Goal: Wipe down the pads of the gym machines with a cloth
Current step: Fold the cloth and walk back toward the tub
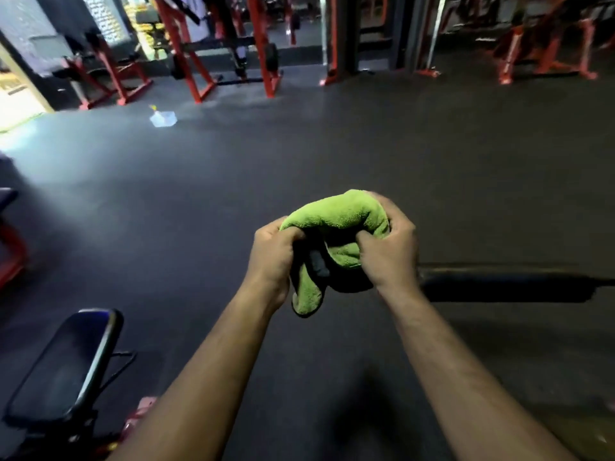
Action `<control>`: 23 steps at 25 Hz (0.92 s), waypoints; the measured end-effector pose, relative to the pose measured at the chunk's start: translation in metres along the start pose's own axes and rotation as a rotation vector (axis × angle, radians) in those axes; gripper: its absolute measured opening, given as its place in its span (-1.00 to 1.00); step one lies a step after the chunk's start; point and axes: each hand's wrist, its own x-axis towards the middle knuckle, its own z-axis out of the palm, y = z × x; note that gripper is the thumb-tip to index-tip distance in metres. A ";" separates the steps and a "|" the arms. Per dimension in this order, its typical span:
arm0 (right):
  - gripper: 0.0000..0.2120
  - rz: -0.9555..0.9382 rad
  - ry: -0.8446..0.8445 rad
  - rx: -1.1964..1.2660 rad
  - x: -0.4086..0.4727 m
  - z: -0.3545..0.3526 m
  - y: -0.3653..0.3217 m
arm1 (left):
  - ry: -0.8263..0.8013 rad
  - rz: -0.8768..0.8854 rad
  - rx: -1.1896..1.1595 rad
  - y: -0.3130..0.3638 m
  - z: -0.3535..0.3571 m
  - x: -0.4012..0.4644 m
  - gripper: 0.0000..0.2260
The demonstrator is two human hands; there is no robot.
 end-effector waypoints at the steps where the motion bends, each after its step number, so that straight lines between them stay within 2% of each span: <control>1: -0.38 0.003 -0.033 -0.027 0.017 0.013 0.005 | -0.008 0.007 0.005 -0.001 -0.005 0.015 -0.74; 4: -0.43 -0.005 -0.110 -0.146 0.087 0.053 0.016 | -0.091 0.168 0.090 -0.008 -0.026 0.063 -0.50; 5: -0.46 -0.006 -0.115 -0.177 0.118 0.071 0.023 | -0.152 0.238 0.169 -0.011 -0.034 0.083 -0.48; 8: -0.58 -0.052 -0.177 -0.234 0.216 0.136 0.047 | -0.295 0.361 0.539 -0.024 -0.059 0.163 -0.61; 12: -0.64 -0.143 -0.338 -0.323 0.320 0.230 0.079 | -0.257 0.090 1.064 -0.034 -0.075 0.300 -0.46; 15: -0.48 -0.243 -0.474 -0.473 0.398 0.281 0.091 | -0.074 -0.023 1.179 -0.022 -0.099 0.423 -0.69; 17: -0.37 -0.331 -0.564 -0.626 0.456 0.303 0.098 | 0.062 -0.002 1.249 -0.002 -0.115 0.505 -0.82; 18: -0.39 -0.358 -0.595 -0.723 0.481 0.311 0.100 | 0.081 0.023 1.315 0.007 -0.120 0.540 -0.82; 20: -0.48 -0.354 -0.605 -0.854 0.539 0.337 0.112 | 0.034 0.085 1.433 0.024 -0.123 0.619 -0.73; 23: -0.48 -0.292 -0.630 -0.846 0.634 0.396 0.143 | -0.125 0.123 1.549 0.033 -0.119 0.741 -0.55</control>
